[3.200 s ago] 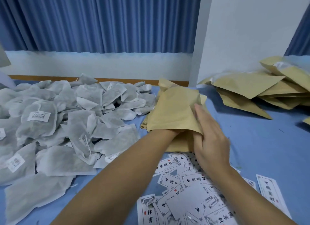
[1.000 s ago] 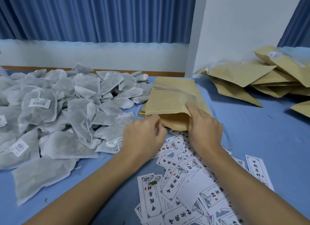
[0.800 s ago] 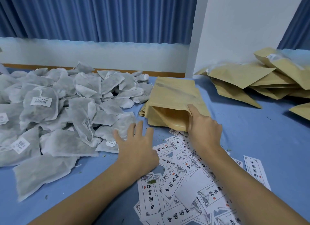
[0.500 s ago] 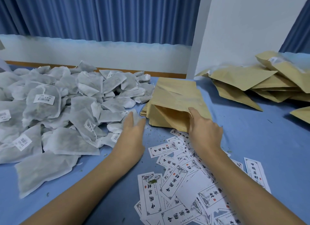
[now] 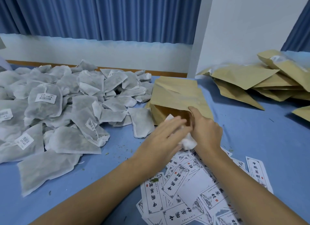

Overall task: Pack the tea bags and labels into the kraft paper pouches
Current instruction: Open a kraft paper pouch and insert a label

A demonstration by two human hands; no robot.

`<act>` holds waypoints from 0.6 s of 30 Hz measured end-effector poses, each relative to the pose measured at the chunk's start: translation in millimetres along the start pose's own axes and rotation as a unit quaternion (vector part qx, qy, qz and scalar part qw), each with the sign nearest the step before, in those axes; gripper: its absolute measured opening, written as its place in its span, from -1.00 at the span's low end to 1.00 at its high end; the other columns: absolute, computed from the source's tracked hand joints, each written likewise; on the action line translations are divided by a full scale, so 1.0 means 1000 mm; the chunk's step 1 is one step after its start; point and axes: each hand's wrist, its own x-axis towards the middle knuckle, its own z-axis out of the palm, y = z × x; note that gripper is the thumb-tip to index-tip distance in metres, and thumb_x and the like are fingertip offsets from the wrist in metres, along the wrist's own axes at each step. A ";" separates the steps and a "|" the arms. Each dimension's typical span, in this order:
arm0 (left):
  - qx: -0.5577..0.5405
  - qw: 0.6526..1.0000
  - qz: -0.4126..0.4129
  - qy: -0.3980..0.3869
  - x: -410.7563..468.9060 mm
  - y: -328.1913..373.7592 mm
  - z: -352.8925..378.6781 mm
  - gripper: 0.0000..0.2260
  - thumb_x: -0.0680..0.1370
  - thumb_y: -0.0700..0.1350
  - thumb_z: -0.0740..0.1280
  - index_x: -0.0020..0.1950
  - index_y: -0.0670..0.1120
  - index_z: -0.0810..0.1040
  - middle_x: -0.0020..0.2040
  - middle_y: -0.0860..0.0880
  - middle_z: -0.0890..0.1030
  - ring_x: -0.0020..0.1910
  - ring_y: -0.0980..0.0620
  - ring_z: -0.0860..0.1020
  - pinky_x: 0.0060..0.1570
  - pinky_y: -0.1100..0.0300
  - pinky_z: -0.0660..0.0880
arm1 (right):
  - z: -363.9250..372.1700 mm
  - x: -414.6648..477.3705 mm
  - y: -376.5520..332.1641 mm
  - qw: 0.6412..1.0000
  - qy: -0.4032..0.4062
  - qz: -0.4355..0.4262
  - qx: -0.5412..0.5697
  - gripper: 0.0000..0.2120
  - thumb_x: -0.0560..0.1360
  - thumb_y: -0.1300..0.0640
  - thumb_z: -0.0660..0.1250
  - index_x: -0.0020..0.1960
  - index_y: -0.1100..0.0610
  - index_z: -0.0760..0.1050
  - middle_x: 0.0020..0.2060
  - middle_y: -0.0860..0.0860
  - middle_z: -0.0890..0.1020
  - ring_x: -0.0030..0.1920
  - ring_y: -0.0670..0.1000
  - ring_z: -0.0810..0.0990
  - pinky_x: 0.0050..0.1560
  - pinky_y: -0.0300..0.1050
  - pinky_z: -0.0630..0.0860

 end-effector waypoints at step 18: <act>0.214 0.976 -0.044 0.019 0.007 -0.020 0.010 -0.87 0.37 -0.28 0.53 -0.16 -0.15 0.62 -0.14 -0.07 0.56 -0.19 -0.08 0.51 -0.18 0.11 0.35 | -0.005 -0.009 -0.015 0.990 0.090 -0.101 0.029 -0.58 0.43 0.32 0.37 0.24 -0.01 0.59 -0.42 0.01 0.58 -0.53 0.19 0.43 -0.44 -0.15 0.32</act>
